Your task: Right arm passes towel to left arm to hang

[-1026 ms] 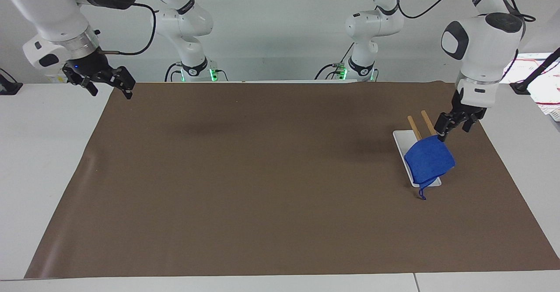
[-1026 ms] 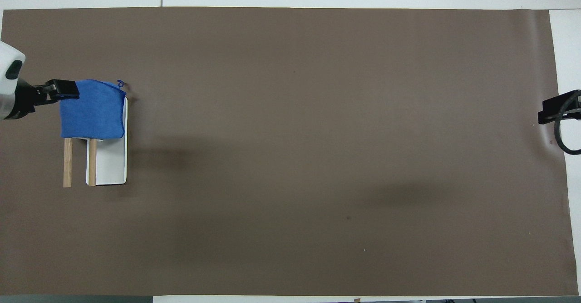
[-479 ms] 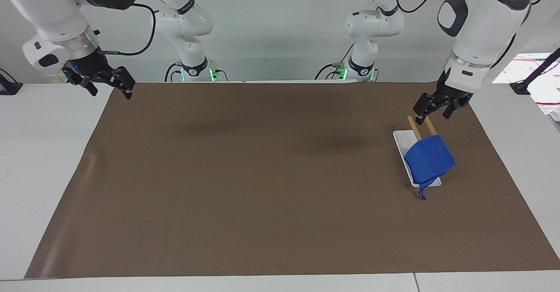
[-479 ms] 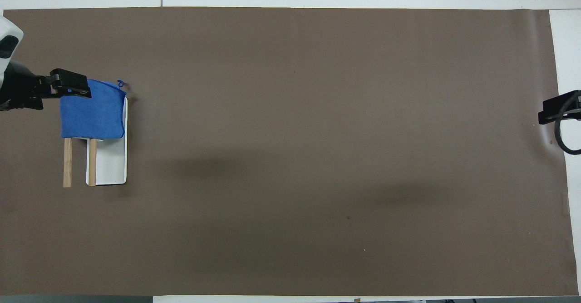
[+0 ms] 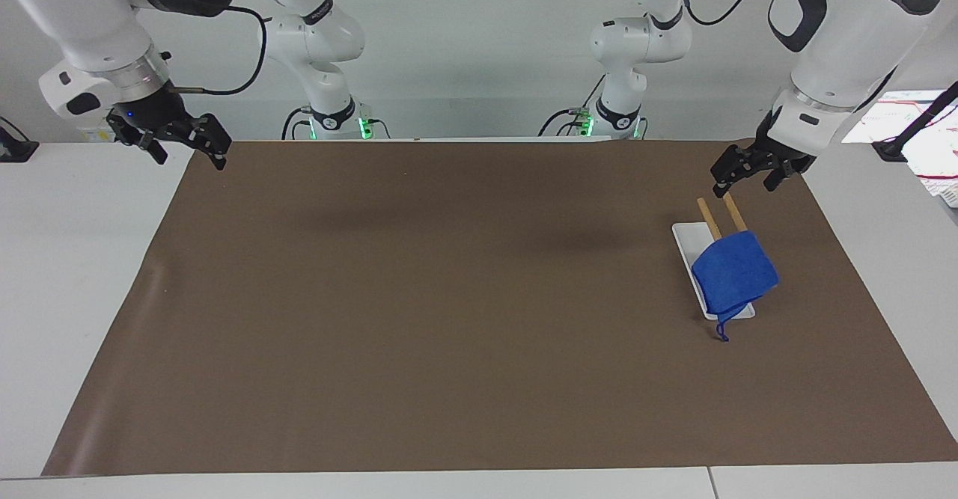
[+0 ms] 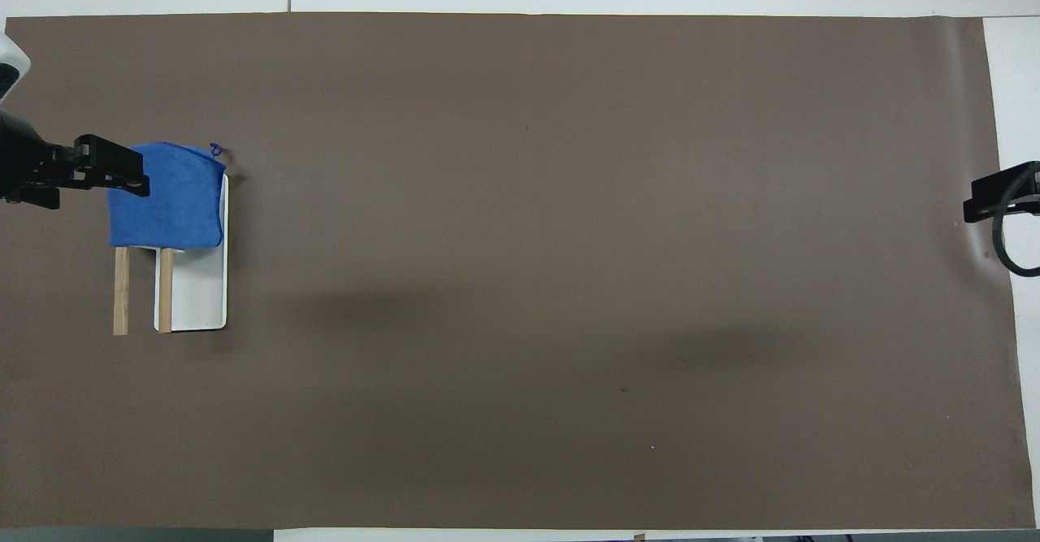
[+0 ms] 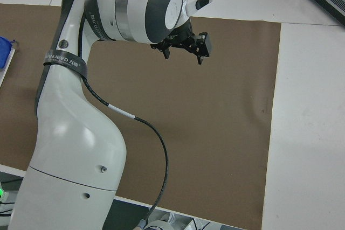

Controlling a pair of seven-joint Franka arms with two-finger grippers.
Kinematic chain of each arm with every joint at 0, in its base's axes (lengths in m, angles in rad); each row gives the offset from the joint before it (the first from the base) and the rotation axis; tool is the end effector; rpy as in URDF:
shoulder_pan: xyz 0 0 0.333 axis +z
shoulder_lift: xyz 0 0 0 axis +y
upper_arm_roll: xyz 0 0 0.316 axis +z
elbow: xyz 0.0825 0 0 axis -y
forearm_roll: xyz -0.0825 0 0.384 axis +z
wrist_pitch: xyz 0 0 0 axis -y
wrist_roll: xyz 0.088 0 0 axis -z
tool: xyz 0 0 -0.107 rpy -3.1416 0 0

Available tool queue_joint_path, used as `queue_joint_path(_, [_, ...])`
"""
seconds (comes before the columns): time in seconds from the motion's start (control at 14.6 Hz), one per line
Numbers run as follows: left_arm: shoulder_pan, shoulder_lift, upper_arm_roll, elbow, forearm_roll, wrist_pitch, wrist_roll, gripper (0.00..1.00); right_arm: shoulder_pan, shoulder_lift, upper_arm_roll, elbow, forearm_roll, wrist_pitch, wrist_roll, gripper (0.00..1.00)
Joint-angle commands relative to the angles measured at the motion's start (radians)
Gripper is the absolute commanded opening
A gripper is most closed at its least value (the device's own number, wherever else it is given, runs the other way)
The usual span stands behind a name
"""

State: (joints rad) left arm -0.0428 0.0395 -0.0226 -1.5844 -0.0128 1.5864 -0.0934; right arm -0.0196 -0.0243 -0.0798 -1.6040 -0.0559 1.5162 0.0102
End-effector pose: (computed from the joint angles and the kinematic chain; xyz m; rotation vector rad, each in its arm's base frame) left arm 0.5654 -0.0381 0.5973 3.1300 0.0445 -0.0602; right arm 0.5372 -0.0604 0.6177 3.0841 -0.1710 -0.1018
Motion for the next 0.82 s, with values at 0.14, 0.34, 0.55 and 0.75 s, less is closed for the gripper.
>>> queue_joint_path(0.14, [0.009, -0.053, 0.009, -0.042, -0.015, -0.034, 0.086, 1.0, -0.003, -0.025, -0.003, -0.031, 0.077, 0.019, -0.03, 1.0])
queue_joint_path(0.34, [0.009, -0.079, 0.009, -0.081, -0.013, -0.032, 0.081, 1.0, -0.002, -0.023, -0.003, -0.03, 0.077, 0.021, -0.03, 1.0])
queue_joint_path(0.55, [0.008, -0.084, 0.009, -0.086, -0.006, -0.022, 0.086, 1.0, 0.0, -0.023, -0.003, -0.031, 0.076, 0.021, -0.03, 1.0])
queue_joint_path(0.75, [0.011, -0.082, 0.009, -0.086, -0.004, -0.011, 0.086, 1.0, -0.002, -0.025, -0.003, -0.031, 0.076, 0.021, -0.032, 1.0])
